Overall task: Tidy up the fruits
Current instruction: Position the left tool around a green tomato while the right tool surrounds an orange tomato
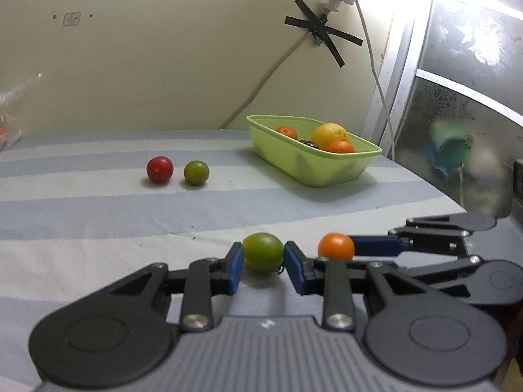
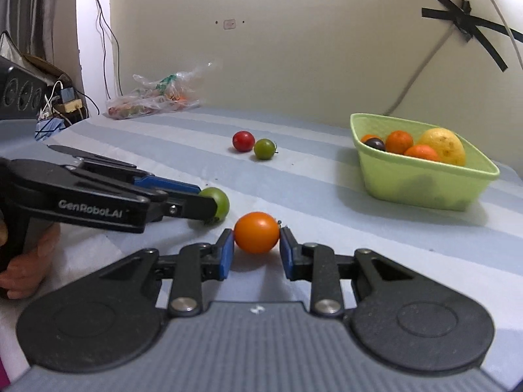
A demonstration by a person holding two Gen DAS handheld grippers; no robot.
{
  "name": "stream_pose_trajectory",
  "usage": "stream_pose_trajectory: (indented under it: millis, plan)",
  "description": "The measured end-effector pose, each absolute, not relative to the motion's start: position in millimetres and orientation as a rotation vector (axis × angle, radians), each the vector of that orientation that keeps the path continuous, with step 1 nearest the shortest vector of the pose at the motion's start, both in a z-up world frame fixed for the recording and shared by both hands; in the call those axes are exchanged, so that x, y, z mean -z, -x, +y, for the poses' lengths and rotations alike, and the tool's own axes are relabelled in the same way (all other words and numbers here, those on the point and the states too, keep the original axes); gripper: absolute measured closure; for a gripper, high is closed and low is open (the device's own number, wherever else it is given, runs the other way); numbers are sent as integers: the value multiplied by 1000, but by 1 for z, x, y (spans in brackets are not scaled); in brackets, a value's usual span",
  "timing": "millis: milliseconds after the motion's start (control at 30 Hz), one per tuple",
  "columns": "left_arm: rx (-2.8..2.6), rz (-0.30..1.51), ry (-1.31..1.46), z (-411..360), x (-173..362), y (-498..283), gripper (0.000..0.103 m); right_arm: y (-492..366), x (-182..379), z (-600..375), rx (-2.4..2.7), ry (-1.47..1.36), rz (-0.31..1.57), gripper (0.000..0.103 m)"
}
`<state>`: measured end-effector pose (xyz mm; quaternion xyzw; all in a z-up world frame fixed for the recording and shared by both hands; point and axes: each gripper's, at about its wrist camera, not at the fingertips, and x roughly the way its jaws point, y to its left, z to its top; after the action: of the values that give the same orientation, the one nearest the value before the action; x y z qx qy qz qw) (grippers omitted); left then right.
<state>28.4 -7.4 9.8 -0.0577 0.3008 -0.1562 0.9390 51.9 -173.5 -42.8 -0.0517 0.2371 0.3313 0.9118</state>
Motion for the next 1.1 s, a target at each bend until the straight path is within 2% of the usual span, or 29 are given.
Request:
stream_pose_trajectory:
  millis: [167,300,500,700,800,900,967,1033,1100]
  plan:
    - [301,615,125,-5,-9,-29,65,-53,44,-170,-670,120,495,67]
    - [295,617,118,-7,-8,-31,63,-51,45,-173,-665,116,490,57]
    - [271,624,103,-12,-8,-34,56,-49,46,-173,-666,122,484,56]
    - [274,632,85,-22,-7,-40,56,-46,46,-169,-654,154,476,56]
    - [287,631,80,-23,-7,-39,60,-46,46,-169,-652,157,475,56]
    - [290,633,87,-22,-6,-40,72,-46,46,-168,-650,160,474,57]
    - [294,632,97,-21,-6,-40,73,-46,47,-168,-652,163,471,58]
    - [300,631,104,-20,-6,-40,73,-43,47,-166,-667,177,461,70]
    - [310,628,108,-19,-6,-40,73,-39,47,-163,-658,207,445,70]
